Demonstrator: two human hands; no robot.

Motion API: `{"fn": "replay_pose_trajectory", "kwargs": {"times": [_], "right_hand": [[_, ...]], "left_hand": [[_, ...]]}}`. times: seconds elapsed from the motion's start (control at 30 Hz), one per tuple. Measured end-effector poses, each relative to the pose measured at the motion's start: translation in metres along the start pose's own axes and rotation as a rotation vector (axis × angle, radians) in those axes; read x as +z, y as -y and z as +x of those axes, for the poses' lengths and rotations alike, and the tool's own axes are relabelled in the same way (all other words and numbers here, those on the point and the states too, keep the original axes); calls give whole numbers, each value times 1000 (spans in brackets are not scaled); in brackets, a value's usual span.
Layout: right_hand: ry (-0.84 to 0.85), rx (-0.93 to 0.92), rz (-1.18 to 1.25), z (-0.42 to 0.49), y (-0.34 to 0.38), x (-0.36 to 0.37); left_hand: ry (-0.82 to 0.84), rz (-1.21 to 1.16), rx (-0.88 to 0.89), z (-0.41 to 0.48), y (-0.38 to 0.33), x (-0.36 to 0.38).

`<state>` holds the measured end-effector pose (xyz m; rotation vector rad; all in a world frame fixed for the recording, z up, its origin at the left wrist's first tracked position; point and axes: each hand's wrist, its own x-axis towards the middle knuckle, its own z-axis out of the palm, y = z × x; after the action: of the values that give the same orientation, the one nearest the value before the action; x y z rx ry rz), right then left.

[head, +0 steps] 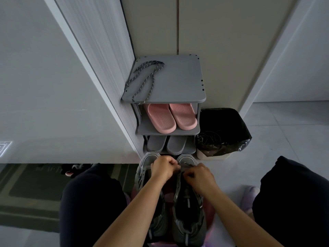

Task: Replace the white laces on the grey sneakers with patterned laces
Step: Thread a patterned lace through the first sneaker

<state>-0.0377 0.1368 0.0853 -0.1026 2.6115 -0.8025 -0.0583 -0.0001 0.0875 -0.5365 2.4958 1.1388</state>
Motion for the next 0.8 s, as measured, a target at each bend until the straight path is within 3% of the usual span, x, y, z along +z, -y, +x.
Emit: {"fn": "replay_pose_trajectory", "kwargs": {"times": [0.27,0.47,0.67,0.8], "right_hand": [[-121,19,227,-1,2,16],[-165,46,162,1,3,25],[-195,64,168,2,4,24],[-174,-7,168,9,-3,18]], "left_hand": [[10,272,-4,2,-9,0],[23,730,266,2,-10,1],[66,793,390,3,-1,-1],[89,711,375,-9,5,-3]]}}
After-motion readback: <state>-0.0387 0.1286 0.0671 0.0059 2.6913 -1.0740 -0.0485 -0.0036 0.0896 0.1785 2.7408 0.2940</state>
